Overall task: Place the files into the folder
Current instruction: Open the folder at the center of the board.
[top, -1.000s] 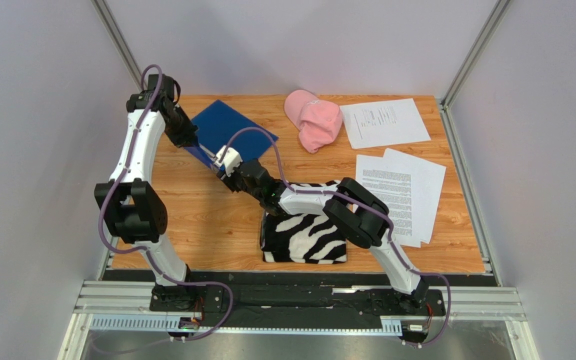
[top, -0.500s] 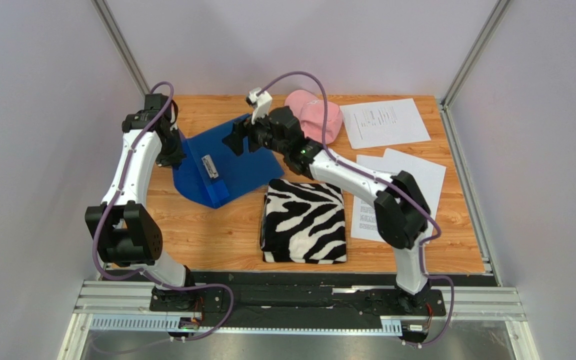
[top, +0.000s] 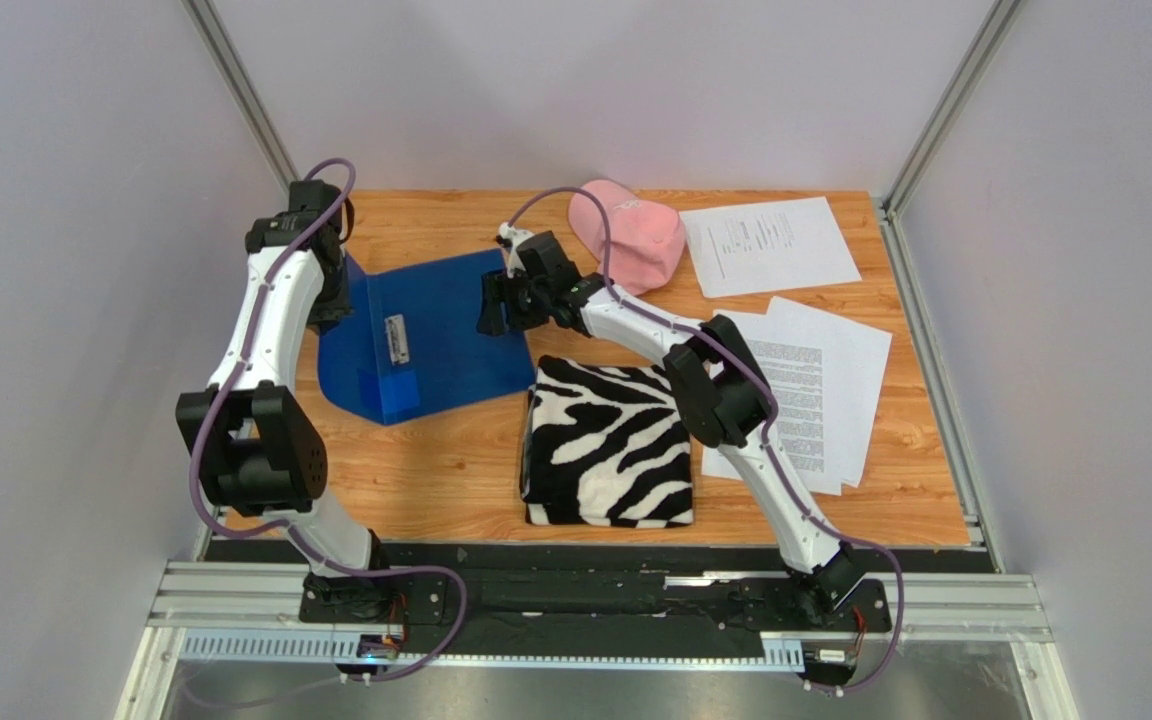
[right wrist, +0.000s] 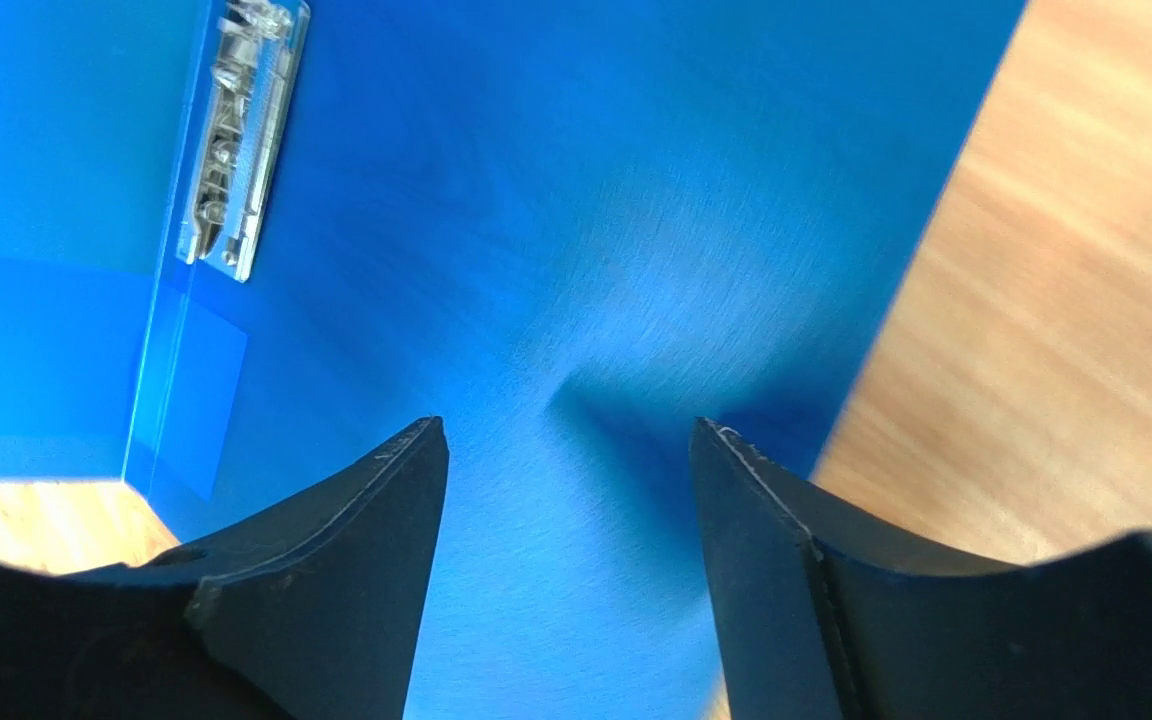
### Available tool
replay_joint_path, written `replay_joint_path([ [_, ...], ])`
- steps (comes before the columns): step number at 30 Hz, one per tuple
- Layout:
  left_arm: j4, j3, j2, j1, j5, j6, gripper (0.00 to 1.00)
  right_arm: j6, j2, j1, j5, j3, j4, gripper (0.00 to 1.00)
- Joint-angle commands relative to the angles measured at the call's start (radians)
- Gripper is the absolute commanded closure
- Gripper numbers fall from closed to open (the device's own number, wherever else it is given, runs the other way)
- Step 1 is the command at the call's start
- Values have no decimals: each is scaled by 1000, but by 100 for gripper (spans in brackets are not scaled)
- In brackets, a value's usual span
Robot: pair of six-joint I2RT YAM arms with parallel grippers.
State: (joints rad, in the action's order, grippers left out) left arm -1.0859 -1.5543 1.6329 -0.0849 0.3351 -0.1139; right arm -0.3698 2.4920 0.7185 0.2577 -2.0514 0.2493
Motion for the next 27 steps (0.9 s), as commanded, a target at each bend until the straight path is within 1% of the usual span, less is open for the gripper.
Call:
replay_joint_path([
  [1,9,-82,53,-6,91,54,100,9,1,6,14,-58,5,35],
  [6,67,-81,81,-6,113,72,100,-33,27,6,15,-53,13,34],
  [9,115,-72,90,-4,113,92,100,-61,21,10,37,5,-47,34],
  [11,165,-58,87,-4,64,108,100,-67,30,15,40,0,-51,35],
  [14,216,-58,102,-6,28,112,100,-96,33,22,14,-3,-36,36],
  [16,234,-81,123,-6,50,146,100,-127,27,22,-11,16,-50,36],
  [18,227,-114,174,-16,64,132,100,-142,11,22,-46,54,-62,36],
  [20,216,-156,217,-30,90,118,100,-165,13,21,-75,54,-58,36],
  [21,204,-170,234,-32,119,93,96,-173,21,16,-75,51,-50,36],
  [22,187,-206,252,-36,186,74,93,-185,24,16,-78,48,-33,36],
  [23,138,-231,292,-39,223,57,89,-204,25,16,-78,43,-19,37],
  [24,112,-256,309,-45,293,39,81,-216,25,19,-80,40,-12,37],
  [27,74,-296,320,-55,352,3,64,-259,15,19,-81,74,-5,38],
])
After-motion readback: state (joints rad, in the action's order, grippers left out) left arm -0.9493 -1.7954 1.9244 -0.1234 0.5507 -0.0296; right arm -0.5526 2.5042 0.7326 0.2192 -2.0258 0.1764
